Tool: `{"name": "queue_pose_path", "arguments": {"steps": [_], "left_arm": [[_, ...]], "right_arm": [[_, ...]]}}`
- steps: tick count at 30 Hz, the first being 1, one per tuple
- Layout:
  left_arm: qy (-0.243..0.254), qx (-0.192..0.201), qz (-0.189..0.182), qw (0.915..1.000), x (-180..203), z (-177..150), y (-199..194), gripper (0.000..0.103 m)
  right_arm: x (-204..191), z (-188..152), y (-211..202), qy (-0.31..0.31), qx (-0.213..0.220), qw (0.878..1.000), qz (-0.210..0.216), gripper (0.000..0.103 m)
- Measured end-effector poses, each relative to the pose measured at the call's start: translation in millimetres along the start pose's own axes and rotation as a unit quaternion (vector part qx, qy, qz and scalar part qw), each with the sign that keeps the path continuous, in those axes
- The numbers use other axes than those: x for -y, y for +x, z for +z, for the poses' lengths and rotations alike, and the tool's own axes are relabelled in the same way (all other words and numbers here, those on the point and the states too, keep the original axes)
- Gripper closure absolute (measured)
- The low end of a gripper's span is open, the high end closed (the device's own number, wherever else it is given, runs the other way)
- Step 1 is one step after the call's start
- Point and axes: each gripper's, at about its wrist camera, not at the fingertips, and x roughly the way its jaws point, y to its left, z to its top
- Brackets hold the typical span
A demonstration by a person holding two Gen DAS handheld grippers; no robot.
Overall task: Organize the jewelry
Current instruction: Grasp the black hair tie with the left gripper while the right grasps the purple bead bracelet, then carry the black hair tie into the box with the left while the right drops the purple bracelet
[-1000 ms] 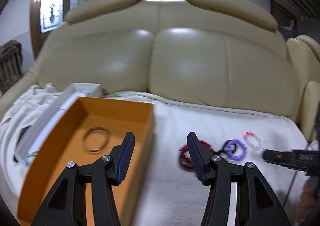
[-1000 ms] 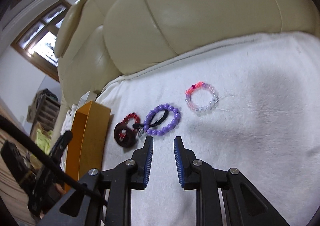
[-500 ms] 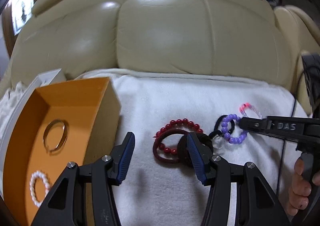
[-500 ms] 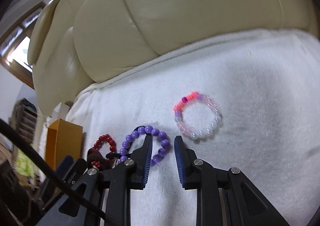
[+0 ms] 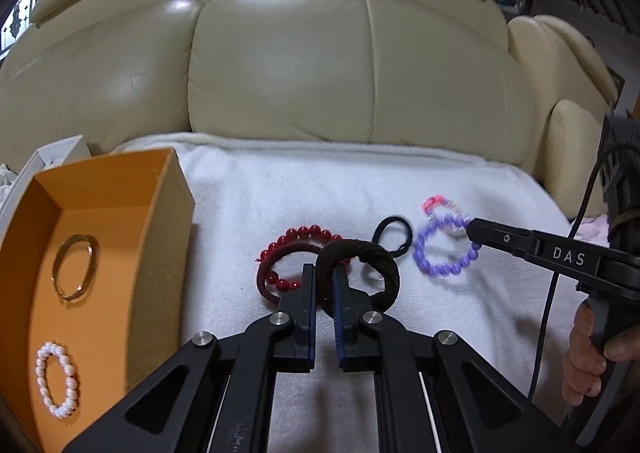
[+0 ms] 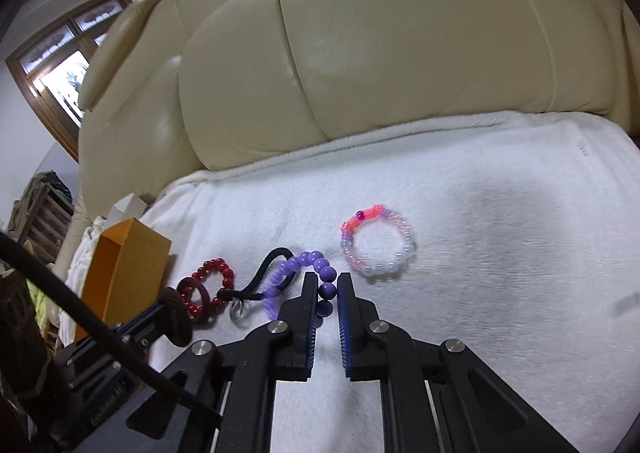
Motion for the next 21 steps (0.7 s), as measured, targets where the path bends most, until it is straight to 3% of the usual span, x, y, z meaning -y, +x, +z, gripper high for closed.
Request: {"name": "queue_pose_path", "arguments": {"steps": [9,21], "left_arm": [[-0.024,0.050,0.036,0.9978,-6.2,-0.8,-53.2,0.096],[-0.114,0.075,0.086,0.9869,-69.8,-13.7,-86.1,0.096]], "right_arm": [[15.2,-4.6,-47.9,0.002,0.047,0.998,0.038,0.093],[-24.6,-17.2,-75.9,-0.030,0.072,0.992,0.104,0.093]]}}
